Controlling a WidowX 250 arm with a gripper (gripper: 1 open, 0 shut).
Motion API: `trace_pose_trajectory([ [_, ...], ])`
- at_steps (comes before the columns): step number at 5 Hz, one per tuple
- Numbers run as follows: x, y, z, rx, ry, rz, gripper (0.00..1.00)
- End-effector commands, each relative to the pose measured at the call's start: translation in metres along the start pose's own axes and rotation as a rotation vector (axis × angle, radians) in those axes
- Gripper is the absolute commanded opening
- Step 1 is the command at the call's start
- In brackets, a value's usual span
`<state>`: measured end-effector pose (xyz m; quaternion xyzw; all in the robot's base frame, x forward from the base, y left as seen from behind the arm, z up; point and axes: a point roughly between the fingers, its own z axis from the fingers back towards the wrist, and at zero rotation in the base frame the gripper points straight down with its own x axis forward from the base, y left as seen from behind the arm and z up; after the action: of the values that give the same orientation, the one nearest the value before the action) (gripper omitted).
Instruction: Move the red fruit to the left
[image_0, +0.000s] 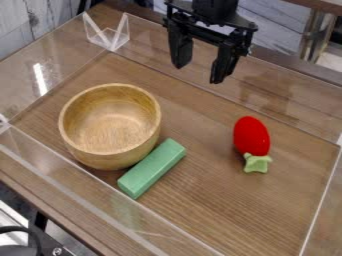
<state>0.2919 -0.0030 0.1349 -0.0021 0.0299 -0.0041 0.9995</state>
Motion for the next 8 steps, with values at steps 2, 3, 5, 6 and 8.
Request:
trace_pose_trajectory([
  [2,-0.009,-0.023,-0.035,-0.039,0.018,0.148,1.00],
  [3,-0.007,-0.047,-0.041,-0.065,-0.007,0.277,1.00],
  [5,0.001,-0.092,-0.040,-0.113,-0.047,0.222,1.00],
  [6,0.015,-0.090,-0.057,-0.131,-0.071,0.342,1.00],
  [8,0.037,-0.072,-0.085,-0.148,-0.103,0.544,1.00],
])
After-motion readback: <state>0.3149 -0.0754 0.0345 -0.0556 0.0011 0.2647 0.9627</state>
